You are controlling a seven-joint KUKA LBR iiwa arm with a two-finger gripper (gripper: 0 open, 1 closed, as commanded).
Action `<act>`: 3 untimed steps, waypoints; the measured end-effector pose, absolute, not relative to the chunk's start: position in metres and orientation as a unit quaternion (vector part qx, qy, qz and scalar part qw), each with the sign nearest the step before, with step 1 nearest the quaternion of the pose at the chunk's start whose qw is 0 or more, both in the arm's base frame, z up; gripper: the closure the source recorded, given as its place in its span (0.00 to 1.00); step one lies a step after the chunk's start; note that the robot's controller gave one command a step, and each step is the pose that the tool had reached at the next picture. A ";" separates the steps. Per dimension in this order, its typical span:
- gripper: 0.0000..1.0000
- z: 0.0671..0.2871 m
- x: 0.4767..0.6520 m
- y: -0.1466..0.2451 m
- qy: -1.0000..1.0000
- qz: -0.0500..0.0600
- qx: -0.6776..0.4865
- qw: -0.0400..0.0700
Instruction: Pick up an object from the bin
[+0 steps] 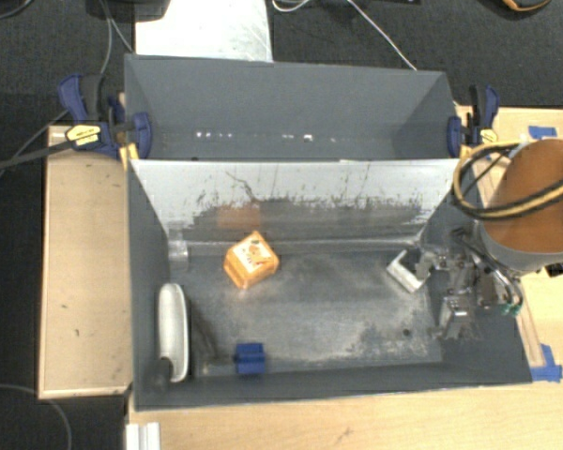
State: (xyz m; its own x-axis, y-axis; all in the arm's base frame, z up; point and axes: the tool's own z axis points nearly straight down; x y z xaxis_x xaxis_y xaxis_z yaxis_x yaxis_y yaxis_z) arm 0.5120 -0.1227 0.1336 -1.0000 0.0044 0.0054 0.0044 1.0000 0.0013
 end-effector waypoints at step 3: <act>0.00 0.101 0.589 -0.139 -0.996 0.000 -0.092 -0.004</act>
Offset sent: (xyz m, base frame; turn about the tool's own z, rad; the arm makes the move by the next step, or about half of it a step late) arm 0.0712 -0.0106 -0.0636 0.2835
